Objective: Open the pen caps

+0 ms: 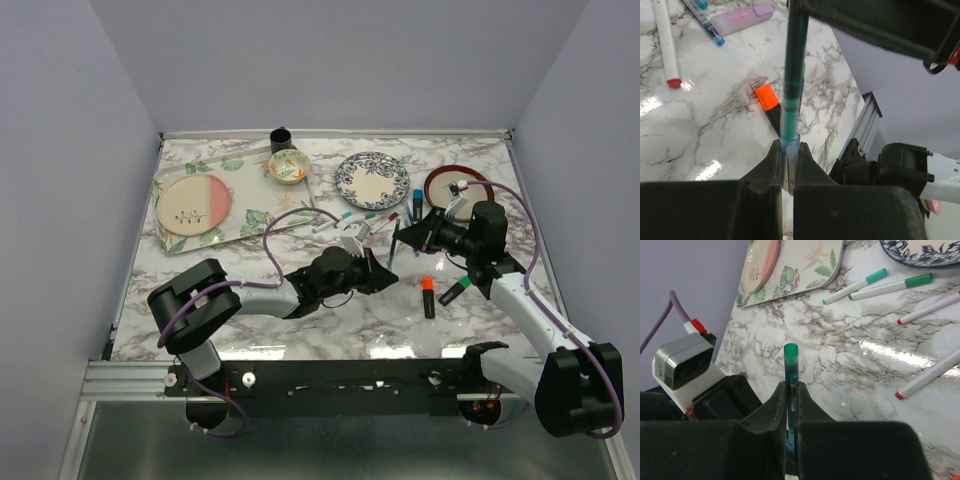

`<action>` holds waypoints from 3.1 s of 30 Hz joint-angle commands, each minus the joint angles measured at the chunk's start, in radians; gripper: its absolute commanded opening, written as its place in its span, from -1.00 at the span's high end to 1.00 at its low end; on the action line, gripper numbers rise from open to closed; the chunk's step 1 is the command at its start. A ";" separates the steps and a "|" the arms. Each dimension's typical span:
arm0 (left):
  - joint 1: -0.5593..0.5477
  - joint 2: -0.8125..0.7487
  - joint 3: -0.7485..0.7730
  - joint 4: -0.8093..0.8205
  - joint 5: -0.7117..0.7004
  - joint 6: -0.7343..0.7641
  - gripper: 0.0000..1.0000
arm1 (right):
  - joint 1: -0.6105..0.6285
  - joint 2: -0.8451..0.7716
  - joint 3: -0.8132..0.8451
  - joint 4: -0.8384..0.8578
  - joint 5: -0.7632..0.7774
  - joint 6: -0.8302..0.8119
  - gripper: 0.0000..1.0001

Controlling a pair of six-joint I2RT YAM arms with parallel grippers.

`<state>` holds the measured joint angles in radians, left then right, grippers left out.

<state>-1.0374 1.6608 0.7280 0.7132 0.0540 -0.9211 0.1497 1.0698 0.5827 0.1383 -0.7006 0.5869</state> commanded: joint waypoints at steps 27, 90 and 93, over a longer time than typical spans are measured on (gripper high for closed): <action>0.283 -0.571 -0.404 -0.809 -0.449 -0.159 1.00 | 0.220 0.304 0.233 -0.255 0.108 -0.441 0.99; 0.514 -0.843 0.211 -1.316 -0.275 0.675 -0.90 | 0.059 0.213 0.255 -0.740 0.220 -1.651 -0.50; 0.516 -0.866 0.119 -1.252 -0.309 0.699 -0.95 | 0.057 0.251 0.233 -0.734 0.304 -1.766 -0.51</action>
<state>-0.5293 0.8120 0.9489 -0.5182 -0.1940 -0.3786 0.2134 1.2900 0.8536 -0.6289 -0.5026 -0.9260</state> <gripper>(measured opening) 0.949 0.750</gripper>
